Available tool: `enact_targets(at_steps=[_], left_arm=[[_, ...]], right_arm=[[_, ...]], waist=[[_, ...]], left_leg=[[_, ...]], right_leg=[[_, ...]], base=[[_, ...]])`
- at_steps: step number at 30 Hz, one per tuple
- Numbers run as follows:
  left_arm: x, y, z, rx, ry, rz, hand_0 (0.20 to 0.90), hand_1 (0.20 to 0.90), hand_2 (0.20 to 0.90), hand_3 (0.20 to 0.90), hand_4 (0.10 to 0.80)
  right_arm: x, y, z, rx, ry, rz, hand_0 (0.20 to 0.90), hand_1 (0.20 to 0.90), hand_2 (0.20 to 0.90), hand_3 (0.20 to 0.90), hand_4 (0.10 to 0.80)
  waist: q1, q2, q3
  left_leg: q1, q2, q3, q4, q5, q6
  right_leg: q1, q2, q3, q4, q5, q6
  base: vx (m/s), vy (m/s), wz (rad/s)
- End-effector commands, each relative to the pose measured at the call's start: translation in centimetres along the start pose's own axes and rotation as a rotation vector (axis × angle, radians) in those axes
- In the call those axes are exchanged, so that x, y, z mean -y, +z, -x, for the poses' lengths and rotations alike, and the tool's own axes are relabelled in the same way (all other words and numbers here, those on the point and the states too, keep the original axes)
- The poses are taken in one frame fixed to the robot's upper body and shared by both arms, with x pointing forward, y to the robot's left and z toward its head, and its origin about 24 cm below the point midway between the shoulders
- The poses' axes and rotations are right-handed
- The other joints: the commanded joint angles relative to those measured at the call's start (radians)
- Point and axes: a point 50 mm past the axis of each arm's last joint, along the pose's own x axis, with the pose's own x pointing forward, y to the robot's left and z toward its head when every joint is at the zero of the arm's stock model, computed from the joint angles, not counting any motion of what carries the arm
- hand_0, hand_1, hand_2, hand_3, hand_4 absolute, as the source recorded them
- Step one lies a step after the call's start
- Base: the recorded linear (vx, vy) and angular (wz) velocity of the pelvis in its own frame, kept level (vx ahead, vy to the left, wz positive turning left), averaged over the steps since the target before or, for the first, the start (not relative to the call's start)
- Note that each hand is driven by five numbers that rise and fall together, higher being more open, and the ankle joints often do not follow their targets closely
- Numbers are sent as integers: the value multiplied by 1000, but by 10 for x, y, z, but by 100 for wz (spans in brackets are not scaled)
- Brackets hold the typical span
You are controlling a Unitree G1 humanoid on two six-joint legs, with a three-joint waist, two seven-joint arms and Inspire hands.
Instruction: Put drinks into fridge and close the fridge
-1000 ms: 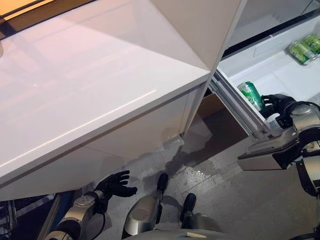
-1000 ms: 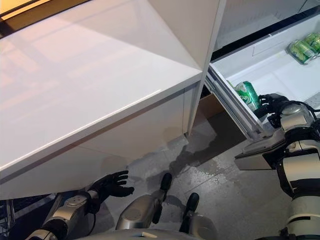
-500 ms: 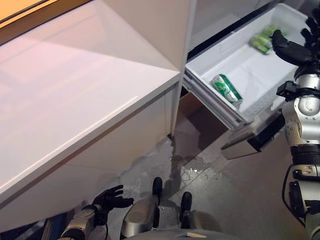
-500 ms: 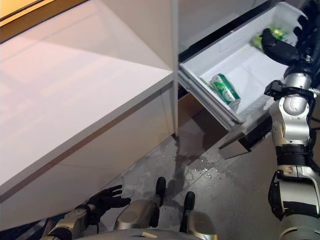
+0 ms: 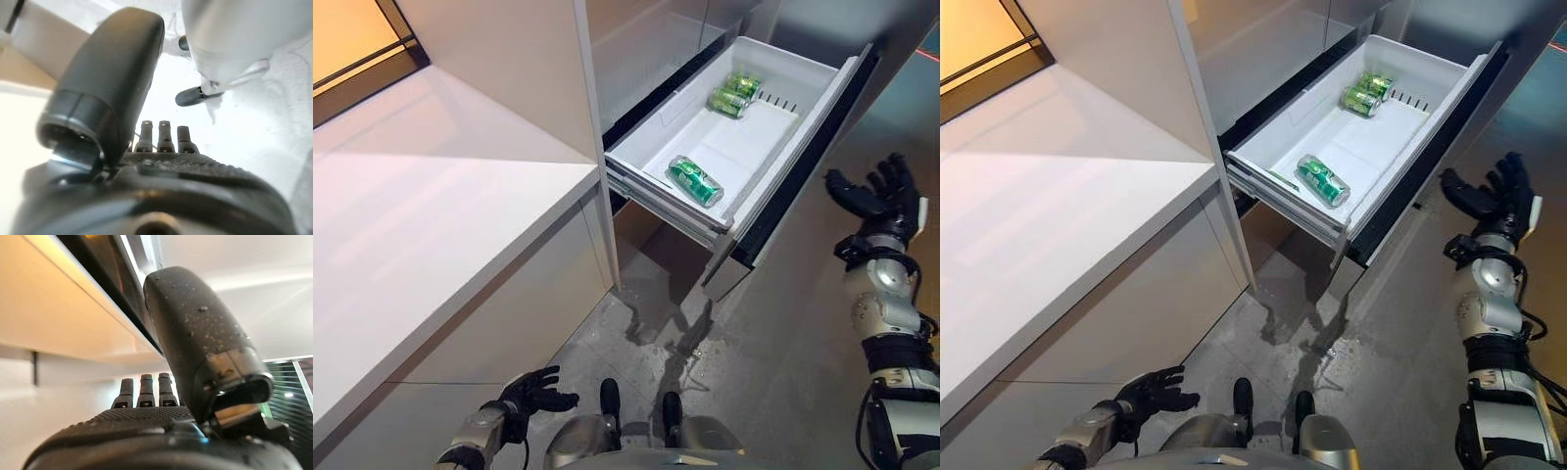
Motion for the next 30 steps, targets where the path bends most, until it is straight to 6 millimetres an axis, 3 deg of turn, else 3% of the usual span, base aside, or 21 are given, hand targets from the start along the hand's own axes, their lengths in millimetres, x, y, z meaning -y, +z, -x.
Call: enact_targets(at_steps=[1,5,12,13,20,30], left_arm=[[8,15,-1,96,-20,-22,900,900,900,900,800],[8,28,-3,139,23,-12,900,900,900,900,800],[0,37,-1,179,74,37,900,900,900,900,800],[-1,36,0,182,79,43,900,900,900,900,800],[1,34,1,207,56,76,900,900,900,900,800],[8,36,2,246,1,38,900,900,900,900,800]], right_arm=[[-27,72,-17,301,105,-116,900,900,900,900,800],[-48,88,-24,311,211,-180,900,900,900,900,800],[-92,120,-29,350,409,-258,900,900,900,900,800],[-103,126,-29,355,454,-261,900,900,900,900,800],[-146,148,-26,381,585,-216,900,900,900,900,800],[-183,163,-19,400,632,-171,900,900,900,900,800]], waist=[[58,-5,15],[84,10,77],[132,41,142],[145,49,153],[195,80,184],[259,92,188]], left_leg=[[-109,-45,-17,322,-279,64],[-226,-62,-33,443,-302,72],[-368,-96,-69,482,-260,72],[-374,-103,-85,479,-269,66],[-393,-106,-124,392,-192,46],[-355,-95,-163,261,-121,27]], right_leg=[[-154,-63,-43,276,-77,2],[-266,-76,-49,424,-114,-19],[-419,-77,-68,529,-130,-37],[-431,-72,-64,546,-156,-34],[-457,-85,-99,524,-151,-38],[-410,-111,-160,435,-123,-15]], base=[[-176,-8,19],[-141,6,20],[-142,33,14],[-44,56,11],[-51,74,11],[18,50,16]])
